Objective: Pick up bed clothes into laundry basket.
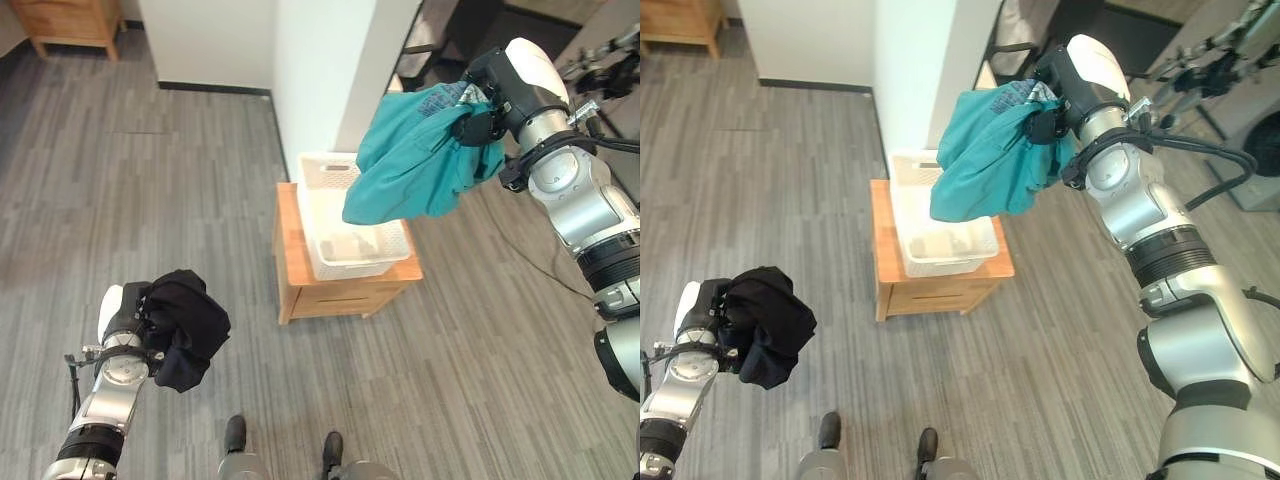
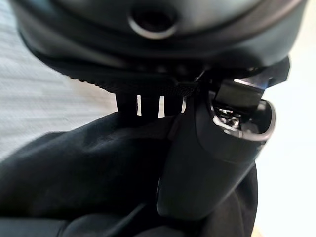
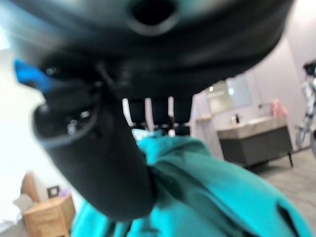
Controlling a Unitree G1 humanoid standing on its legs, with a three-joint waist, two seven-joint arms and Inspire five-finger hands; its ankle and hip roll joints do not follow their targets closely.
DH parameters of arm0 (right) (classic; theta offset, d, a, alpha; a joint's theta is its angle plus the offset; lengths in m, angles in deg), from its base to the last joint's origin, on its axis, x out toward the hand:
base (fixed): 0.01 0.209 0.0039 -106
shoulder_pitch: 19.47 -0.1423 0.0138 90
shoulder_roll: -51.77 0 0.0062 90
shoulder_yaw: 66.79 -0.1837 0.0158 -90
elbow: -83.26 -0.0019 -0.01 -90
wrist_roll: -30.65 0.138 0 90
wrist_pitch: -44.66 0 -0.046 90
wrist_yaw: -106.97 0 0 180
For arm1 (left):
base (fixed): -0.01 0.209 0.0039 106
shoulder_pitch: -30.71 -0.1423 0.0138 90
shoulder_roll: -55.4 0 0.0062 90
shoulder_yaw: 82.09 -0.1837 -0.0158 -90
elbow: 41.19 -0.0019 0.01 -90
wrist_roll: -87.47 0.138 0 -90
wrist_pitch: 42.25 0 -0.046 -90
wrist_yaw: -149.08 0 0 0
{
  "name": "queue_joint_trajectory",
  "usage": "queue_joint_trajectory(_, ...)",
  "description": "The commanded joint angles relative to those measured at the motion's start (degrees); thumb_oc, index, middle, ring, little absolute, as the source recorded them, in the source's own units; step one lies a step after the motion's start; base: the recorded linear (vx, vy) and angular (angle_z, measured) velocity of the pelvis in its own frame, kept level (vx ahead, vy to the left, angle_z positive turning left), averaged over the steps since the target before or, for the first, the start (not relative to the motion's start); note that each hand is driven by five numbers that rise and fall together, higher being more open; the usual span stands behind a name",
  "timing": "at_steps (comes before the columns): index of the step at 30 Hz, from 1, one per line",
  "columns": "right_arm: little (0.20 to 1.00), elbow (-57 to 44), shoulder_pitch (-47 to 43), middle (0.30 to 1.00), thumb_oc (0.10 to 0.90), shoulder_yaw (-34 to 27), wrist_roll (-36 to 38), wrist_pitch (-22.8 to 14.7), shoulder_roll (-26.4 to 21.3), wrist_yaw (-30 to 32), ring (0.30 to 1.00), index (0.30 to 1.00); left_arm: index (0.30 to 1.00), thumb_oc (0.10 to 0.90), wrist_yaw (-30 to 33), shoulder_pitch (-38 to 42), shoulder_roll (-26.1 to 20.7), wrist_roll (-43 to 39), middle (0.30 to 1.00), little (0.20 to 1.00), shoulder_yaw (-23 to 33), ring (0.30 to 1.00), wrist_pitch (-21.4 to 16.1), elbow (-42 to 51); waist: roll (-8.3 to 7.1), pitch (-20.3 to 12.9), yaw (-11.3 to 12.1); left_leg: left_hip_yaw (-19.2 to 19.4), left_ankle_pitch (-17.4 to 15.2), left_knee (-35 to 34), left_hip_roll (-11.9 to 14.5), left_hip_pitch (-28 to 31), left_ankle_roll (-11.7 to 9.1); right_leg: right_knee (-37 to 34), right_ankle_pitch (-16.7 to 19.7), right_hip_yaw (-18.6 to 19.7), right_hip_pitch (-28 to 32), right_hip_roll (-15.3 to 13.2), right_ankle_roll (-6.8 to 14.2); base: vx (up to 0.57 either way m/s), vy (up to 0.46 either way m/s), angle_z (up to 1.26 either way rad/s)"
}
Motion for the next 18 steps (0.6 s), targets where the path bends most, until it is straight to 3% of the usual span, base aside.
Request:
queue_joint_trajectory(1,0.3,2.5,-8.5,0.3,0.4,2.0,0.0,-1.3,-3.5,4.4,0.3,0.3,0.3,0.4,3.5,1.9,-5.1,-0.4,0.3,0.3,-0.9,0.3,-5.3,4.9,-2.25,-8.6,2.1,2.7,-8.4,0.0,-3.7,4.4,-1.6,-2.3,6.3,0.0,-3.6,-1.4,0.2,0.14,-0.069,0.93)
queue_joint_trajectory(11,0.3,5.3,-11.1,0.3,0.4,4.4,0.4,-1.9,-2.7,4.2,0.3,0.3,0.3,0.4,3.4,-1.4,-2.4,0.1,0.3,0.3,-0.5,0.3,-5.7,5.7,-0.09,-8.6,3.4,1.4,-7.8,0.0,-2.9,2.3,-2.5,-3.3,5.5,-2.6,-3.5,-0.9,-0.9,0.09,-0.059,0.22)
queue_joint_trajectory(18,0.3,4.2,-10.2,0.3,0.4,4.2,0.6,-1.9,-2.6,4.8,0.3,0.3,0.3,0.4,3.6,-1.6,-1.8,-0.1,0.3,0.3,-0.7,0.3,-6.0,6.7,1.45,-6.5,3.8,0.1,-6.3,0.0,-2.6,-0.8,-3.0,-3.3,5.3,-3.5,-5.4,-0.4,-1.5,0.01,-0.049,0.07)
